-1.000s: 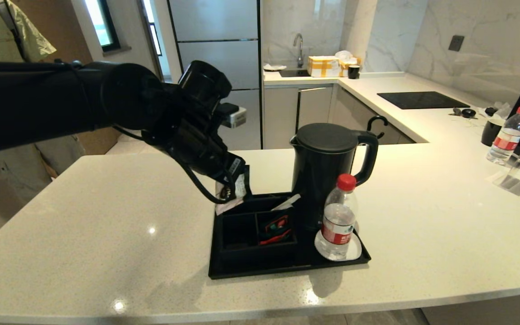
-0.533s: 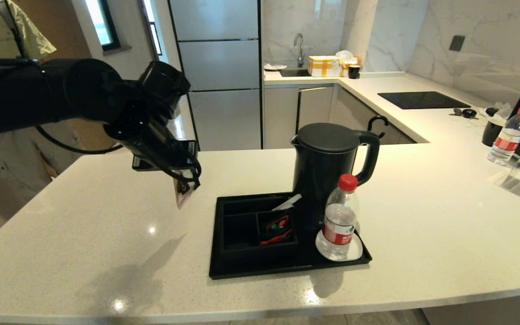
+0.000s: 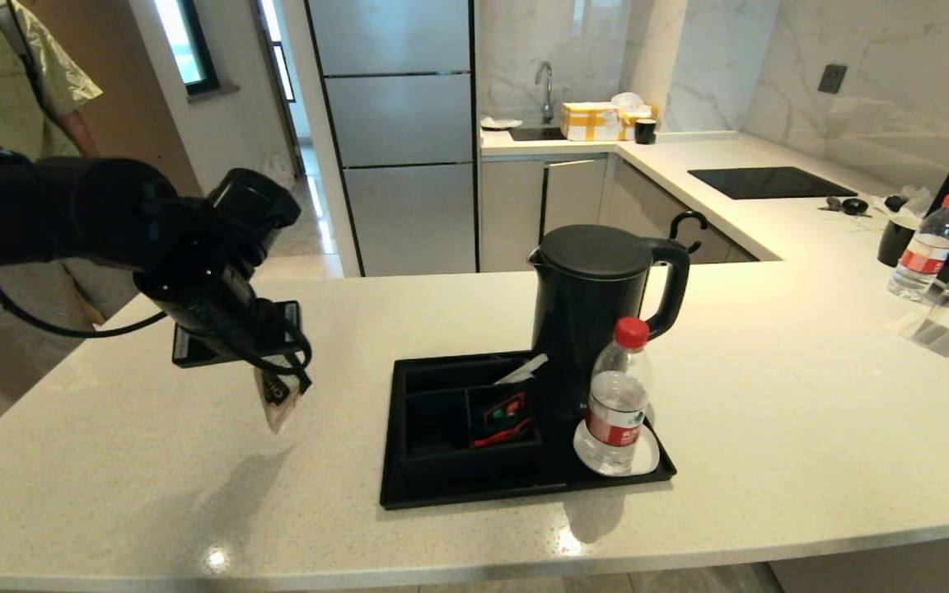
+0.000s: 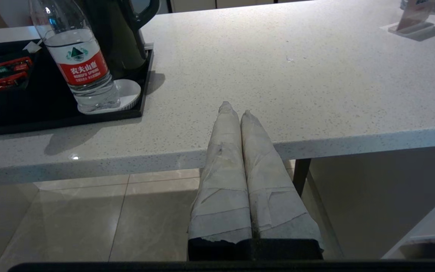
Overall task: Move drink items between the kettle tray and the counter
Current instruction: Place it on the left
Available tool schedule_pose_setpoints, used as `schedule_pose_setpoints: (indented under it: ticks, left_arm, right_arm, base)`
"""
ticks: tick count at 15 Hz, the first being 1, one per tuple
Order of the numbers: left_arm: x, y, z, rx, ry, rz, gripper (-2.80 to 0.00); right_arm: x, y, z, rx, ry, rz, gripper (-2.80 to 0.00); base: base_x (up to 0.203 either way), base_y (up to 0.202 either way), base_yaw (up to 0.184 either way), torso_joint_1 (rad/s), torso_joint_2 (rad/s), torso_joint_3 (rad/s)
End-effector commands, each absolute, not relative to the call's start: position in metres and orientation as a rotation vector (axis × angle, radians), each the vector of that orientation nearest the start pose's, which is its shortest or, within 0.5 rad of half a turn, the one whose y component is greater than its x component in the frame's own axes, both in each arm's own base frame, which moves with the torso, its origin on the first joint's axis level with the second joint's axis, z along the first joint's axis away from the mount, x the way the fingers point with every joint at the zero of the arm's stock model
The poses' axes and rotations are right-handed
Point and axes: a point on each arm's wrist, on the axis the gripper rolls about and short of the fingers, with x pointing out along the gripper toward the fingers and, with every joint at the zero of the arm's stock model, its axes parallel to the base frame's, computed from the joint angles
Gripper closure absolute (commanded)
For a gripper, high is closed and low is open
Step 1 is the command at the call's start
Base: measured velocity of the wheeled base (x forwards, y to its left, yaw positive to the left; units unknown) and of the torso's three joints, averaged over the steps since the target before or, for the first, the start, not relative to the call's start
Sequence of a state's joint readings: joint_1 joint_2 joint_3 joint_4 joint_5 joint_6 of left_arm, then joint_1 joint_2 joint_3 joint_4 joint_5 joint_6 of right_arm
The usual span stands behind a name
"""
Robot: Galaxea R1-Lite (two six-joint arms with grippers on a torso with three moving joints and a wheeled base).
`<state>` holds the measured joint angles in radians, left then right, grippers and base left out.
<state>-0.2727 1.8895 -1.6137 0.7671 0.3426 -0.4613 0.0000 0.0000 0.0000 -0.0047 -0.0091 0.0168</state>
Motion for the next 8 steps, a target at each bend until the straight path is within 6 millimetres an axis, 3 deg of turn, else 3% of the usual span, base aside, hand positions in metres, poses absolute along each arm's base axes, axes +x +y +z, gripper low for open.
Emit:
schedule_pose_setpoints:
  ticks: [1,2,4,8]
  left_arm:
    - [0.320,-0.076,0.219,-0.108,0.965,0.312,0.00]
    - [0.322,-0.076,0.213,-0.104,0.983,0.316,0.00]
    - [0.334,-0.073,0.179,-0.075,1.082,0.350,0.00]
    - [0.344,-0.073,0.143,-0.080,1.142,0.343,0.00]
  right_arm:
    - [-0.023,0.000,0.076,0.017,-0.005,-0.009,0.00]
    - [-0.023,0.000,0.076,0.018,-0.004,-0.009,0.00]
    - [-0.023,0.000,0.076,0.017,-0.005,-0.009,0.00]
    - [-0.023,0.000,0.076,0.017,-0.005,-0.009,0.00]
  base:
    - [0.000,0.000,0.000,0.000,0.00,0.000]
    - [0.000,0.000,0.000,0.000,0.00,0.000]
    - [0.000,0.000,0.000,0.000,0.00,0.000]
    - [0.000,0.000,0.000,0.000,0.00,0.000]
